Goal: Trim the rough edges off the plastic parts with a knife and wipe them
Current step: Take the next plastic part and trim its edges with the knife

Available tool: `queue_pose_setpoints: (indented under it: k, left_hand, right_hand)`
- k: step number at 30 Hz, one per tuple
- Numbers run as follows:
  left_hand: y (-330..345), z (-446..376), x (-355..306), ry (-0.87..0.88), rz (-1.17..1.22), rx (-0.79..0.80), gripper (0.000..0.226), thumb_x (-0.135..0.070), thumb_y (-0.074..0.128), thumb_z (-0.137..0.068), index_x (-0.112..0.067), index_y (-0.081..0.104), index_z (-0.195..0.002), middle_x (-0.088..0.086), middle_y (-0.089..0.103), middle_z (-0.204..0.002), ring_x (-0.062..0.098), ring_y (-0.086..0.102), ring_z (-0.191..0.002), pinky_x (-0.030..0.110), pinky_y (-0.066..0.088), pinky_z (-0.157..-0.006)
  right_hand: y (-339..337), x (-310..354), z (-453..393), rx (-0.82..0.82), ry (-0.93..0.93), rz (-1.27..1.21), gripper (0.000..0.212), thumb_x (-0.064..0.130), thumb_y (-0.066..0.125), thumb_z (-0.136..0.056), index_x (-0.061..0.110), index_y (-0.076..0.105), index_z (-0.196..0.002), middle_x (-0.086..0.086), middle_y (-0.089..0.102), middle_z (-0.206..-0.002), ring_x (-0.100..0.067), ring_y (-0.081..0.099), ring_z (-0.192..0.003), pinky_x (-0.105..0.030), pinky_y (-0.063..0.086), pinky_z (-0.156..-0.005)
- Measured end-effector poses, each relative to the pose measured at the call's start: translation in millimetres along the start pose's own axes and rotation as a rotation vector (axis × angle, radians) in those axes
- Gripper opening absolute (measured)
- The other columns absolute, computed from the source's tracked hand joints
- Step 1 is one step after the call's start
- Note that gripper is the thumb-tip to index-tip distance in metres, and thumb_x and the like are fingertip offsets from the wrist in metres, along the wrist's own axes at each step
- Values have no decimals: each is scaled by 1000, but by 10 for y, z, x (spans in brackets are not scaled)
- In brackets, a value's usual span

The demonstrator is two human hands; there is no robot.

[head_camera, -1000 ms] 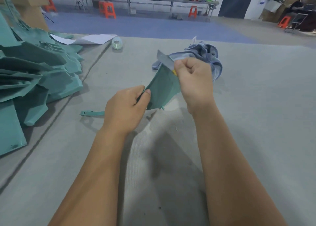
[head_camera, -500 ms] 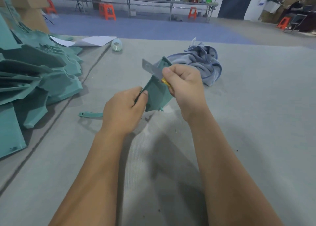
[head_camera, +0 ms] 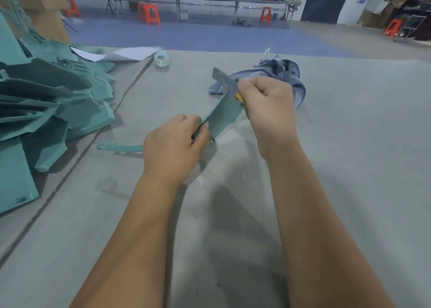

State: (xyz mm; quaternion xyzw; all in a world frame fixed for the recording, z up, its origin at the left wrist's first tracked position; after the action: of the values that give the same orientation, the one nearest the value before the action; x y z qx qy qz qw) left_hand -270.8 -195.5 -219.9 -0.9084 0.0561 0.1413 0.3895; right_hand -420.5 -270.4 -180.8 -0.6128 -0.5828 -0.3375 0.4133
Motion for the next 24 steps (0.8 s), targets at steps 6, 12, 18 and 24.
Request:
queue_pose_setpoints:
  k: [6, 12, 18, 24]
  left_hand:
    - [4, -1, 27, -7, 16, -18, 29, -41, 42, -99, -23, 59, -83, -5, 41, -68, 22, 43, -58, 30, 20, -48]
    - [22, -7, 35, -20, 38, -13, 29, -37, 45, -99, -27, 39, -72, 0, 41, -68, 27, 44, -57, 31, 24, -50]
    - [96, 30, 49, -54, 23, 15, 34, -38, 43, -99, -22, 38, -70, -2, 37, -69, 25, 37, -56, 32, 20, -52]
    - [106, 40, 36, -49, 25, 34, 36, -38, 41, -99, -21, 37, -69, -4, 39, -69, 24, 39, -58, 32, 19, -51]
  right_hand:
    - [225, 37, 99, 158, -14, 9, 35, 11, 56, -94, -4, 49, -64, 1, 29, -51, -6, 22, -48, -23, 22, -48]
    - [238, -70, 83, 136, 1, 92, 37, 12, 56, -94, -16, 49, -71, -3, 29, -57, -10, 24, -54, -28, 22, -53]
    - [207, -150, 60, 77, 2, 132, 35, 14, 57, -94, -14, 54, -72, -1, 33, -53, -12, 27, -53, -28, 26, -56]
    - [131, -157, 13, 36, -6, 122, 40, 14, 55, -95, 9, 46, -56, 11, 30, -48, -5, 24, -49, -27, 25, -52]
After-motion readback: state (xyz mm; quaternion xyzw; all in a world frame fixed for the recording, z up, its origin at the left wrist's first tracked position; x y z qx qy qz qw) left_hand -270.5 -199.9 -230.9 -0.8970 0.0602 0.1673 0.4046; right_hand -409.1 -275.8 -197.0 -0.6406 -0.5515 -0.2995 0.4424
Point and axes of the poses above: each hand's wrist, its own z-axis away from the middle knuckle, its own y-axis out of the palm, x = y × z, the point moved 8 cm from there along -z, towards the middle knuckle
